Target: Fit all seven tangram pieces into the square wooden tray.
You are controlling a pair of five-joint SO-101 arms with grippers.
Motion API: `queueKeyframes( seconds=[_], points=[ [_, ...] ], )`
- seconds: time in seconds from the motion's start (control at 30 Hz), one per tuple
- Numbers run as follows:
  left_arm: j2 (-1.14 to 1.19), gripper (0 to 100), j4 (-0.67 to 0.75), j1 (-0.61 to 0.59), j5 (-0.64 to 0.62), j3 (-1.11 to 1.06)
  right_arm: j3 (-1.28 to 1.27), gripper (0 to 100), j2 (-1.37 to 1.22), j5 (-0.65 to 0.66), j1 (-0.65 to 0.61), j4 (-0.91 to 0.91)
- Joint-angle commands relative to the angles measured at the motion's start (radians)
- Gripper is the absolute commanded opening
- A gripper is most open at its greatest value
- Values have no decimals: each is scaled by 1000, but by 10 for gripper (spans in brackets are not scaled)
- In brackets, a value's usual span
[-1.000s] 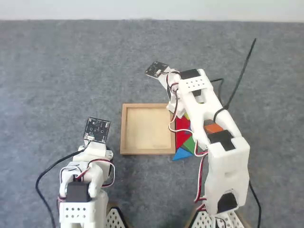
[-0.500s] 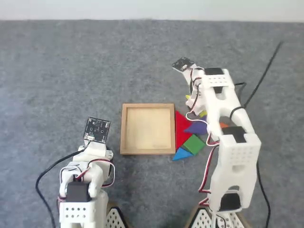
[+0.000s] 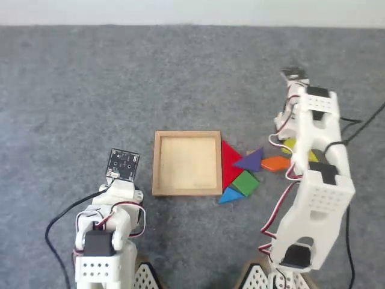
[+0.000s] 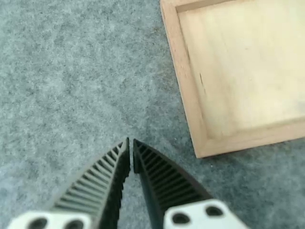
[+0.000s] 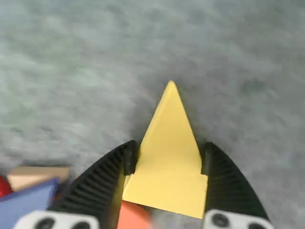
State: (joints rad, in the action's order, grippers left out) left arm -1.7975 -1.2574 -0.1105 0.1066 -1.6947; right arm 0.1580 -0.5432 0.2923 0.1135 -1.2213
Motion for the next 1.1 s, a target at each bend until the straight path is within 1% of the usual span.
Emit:
queueKeyframes(
  seconds=[0.0,0.07,0.17,0.23,0.27,0.53,0.73,0.93,1.0,1.07],
  points=[
    [-20,13,-5,-3,-9,12,14,181,145,-6,7,-36],
    [-20,13,-5,-3,-9,12,14,229,196,40,-18,-96],
    [-20,13,-5,-3,-9,12,14,350,246,124,-50,-174],
    [-20,13,-5,-3,-9,12,6,413,252,160,-58,-193],
    [-20,13,-5,-3,-9,12,-6,427,251,161,-58,-191],
    [-20,13,-5,-3,-9,12,-181,400,163,187,-65,-54],
    [-20,13,-5,-3,-9,12,-186,399,125,189,-64,-5],
    [-20,13,-5,-3,-9,12,-187,397,117,175,-59,-1],
    [-20,13,-5,-3,-9,12,-187,369,117,158,-59,-1],
    [-20,13,-5,-3,-9,12,-189,300,117,150,-59,1]
  ],
)
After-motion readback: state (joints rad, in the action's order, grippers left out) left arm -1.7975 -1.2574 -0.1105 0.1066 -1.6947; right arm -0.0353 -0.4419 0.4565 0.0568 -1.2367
